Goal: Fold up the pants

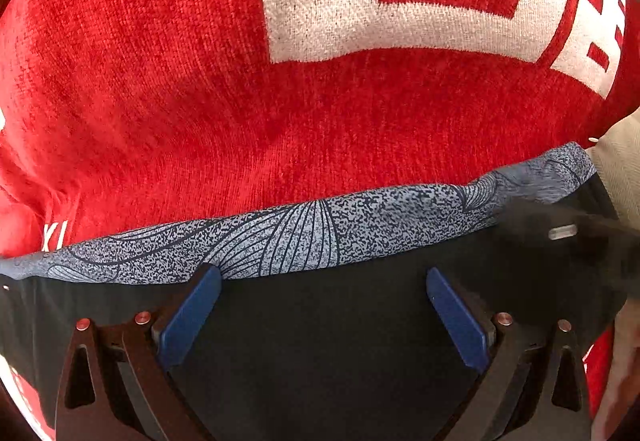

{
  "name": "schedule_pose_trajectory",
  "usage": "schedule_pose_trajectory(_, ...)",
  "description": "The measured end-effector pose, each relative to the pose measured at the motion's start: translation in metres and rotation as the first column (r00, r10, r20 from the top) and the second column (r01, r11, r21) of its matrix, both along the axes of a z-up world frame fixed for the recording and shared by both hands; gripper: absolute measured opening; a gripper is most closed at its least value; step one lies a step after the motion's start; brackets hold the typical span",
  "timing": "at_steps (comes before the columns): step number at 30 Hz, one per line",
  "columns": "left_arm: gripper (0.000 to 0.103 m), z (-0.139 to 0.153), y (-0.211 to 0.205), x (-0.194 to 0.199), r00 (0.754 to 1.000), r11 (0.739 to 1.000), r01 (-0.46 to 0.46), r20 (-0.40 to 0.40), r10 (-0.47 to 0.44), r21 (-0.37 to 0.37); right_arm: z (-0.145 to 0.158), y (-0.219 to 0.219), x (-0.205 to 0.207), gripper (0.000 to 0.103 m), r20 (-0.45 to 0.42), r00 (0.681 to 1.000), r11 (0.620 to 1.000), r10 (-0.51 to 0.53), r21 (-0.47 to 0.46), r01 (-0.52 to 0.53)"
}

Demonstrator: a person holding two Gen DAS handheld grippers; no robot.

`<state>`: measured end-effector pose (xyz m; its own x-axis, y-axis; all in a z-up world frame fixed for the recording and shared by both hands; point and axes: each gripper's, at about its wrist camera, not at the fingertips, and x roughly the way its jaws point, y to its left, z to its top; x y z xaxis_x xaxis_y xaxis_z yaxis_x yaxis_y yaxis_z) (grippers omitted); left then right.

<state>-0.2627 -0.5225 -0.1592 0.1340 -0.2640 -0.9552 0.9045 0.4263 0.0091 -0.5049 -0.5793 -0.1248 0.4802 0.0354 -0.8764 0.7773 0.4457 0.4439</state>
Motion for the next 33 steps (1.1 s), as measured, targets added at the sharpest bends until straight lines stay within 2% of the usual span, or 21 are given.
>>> schedule_pose_trajectory(2,0.103,-0.003,0.003,0.003,1.0,1.0,-0.005,0.004,0.005,-0.006,-0.006,0.0,0.01,0.024,-0.02,0.999,0.998,0.037,-0.04,-0.038)
schedule_pose_trajectory(4,0.103,-0.008,0.009,0.003,1.0,1.0,-0.007,0.005,0.007,-0.011,-0.005,-0.009,0.01,0.011,-0.086,0.996,0.993,0.009,-0.117,-0.019)
schedule_pose_trajectory(7,0.103,-0.019,0.02,0.011,1.0,1.0,-0.009,0.001,0.009,-0.015,-0.009,-0.02,-0.004,0.008,-0.113,0.99,0.99,-0.085,-0.126,0.071)
schedule_pose_trajectory(9,0.103,-0.021,0.024,0.013,1.0,1.0,-0.009,-0.002,0.009,-0.013,-0.002,-0.019,-0.01,0.008,-0.155,0.982,0.982,-0.105,-0.17,0.079)
schedule_pose_trajectory(14,0.103,-0.014,0.023,0.009,1.0,1.0,-0.006,-0.006,0.006,-0.012,0.028,0.0,-0.035,0.017,-0.225,0.968,0.977,-0.114,-0.2,0.069)
schedule_pose_trajectory(16,0.103,-0.015,0.022,0.01,1.0,1.0,-0.005,-0.005,0.005,-0.012,0.028,0.014,-0.038,0.031,-0.265,0.961,0.98,-0.084,-0.196,0.032)
schedule_pose_trajectory(18,0.103,-0.018,0.019,0.014,1.0,1.0,-0.001,-0.003,0.001,-0.008,0.024,0.026,-0.042,0.037,-0.291,0.955,0.983,-0.053,-0.183,-0.001)
schedule_pose_trajectory(21,0.103,-0.019,0.018,0.015,1.0,1.0,0.004,-0.006,-0.004,-0.002,0.021,0.035,-0.04,0.037,-0.309,0.95,0.976,-0.036,-0.216,-0.033)
schedule_pose_trajectory(28,0.103,-0.017,0.011,0.015,1.0,1.0,0.01,-0.009,-0.01,0.019,0.012,0.034,-0.019,0.04,-0.316,0.948,0.979,-0.036,-0.204,-0.031)
schedule_pose_trajectory(33,0.103,-0.009,0.006,0.014,1.0,0.999,0.006,0.007,-0.007,0.053,0.019,0.03,-0.032,0.041,-0.325,0.945,0.978,-0.029,-0.205,-0.04)
